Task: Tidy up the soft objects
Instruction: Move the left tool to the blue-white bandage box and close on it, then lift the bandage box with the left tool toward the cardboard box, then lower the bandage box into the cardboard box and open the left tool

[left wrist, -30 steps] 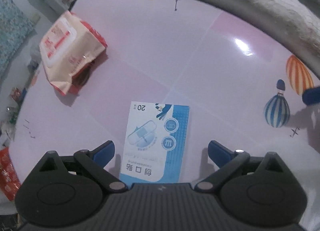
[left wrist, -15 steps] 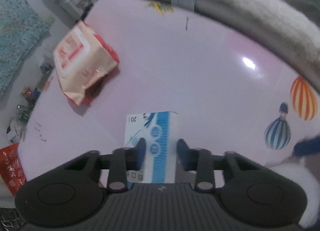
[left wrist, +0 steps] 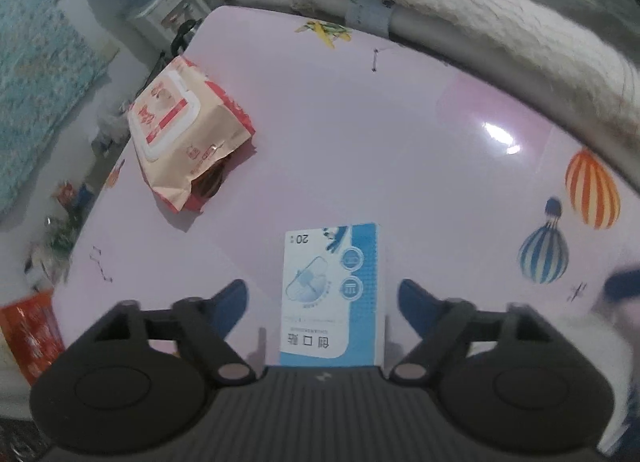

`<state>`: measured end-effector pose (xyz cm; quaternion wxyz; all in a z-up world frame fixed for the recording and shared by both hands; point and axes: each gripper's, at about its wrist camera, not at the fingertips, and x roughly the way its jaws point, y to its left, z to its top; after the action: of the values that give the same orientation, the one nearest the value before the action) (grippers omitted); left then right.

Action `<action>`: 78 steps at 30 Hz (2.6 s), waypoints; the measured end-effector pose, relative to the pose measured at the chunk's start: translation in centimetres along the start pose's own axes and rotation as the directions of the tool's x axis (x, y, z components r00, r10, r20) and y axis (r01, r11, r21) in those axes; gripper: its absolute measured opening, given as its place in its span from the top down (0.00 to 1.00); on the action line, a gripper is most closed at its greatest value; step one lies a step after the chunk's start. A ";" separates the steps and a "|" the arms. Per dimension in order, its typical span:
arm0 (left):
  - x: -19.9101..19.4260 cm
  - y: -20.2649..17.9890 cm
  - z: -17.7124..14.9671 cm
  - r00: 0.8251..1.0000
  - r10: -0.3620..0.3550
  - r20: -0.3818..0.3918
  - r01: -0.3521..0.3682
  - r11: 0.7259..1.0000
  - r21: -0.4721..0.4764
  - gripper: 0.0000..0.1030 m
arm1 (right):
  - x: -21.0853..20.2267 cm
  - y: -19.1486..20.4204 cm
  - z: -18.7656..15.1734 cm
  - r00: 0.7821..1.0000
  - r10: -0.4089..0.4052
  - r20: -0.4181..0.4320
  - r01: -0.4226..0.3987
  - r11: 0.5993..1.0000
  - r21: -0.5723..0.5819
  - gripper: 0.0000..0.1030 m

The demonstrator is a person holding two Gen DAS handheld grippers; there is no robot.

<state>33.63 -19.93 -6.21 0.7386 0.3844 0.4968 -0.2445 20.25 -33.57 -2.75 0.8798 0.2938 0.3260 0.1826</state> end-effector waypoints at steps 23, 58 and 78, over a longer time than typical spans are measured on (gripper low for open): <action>4.6 1.7 0.6 0.984 -0.126 -0.125 0.114 0.989 -0.099 0.29 | 11.1 -2.3 1.7 0.989 0.045 -0.144 -0.042 0.999 0.018 0.23; -20.7 1.1 -3.9 0.942 -0.168 0.290 0.264 0.906 -0.332 0.28 | -1.5 8.2 2.8 0.978 0.153 0.140 -0.140 0.985 -0.101 0.78; -20.2 4.4 -28.8 0.941 -0.126 0.316 0.319 0.647 -0.693 0.28 | 2.2 23.4 -9.3 0.945 0.177 -0.273 -0.252 0.929 -0.270 0.79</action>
<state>13.35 5.51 7.79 0.8483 -0.0415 0.5037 -0.1579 12.48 -10.93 5.37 0.8418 0.1658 0.3657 0.3607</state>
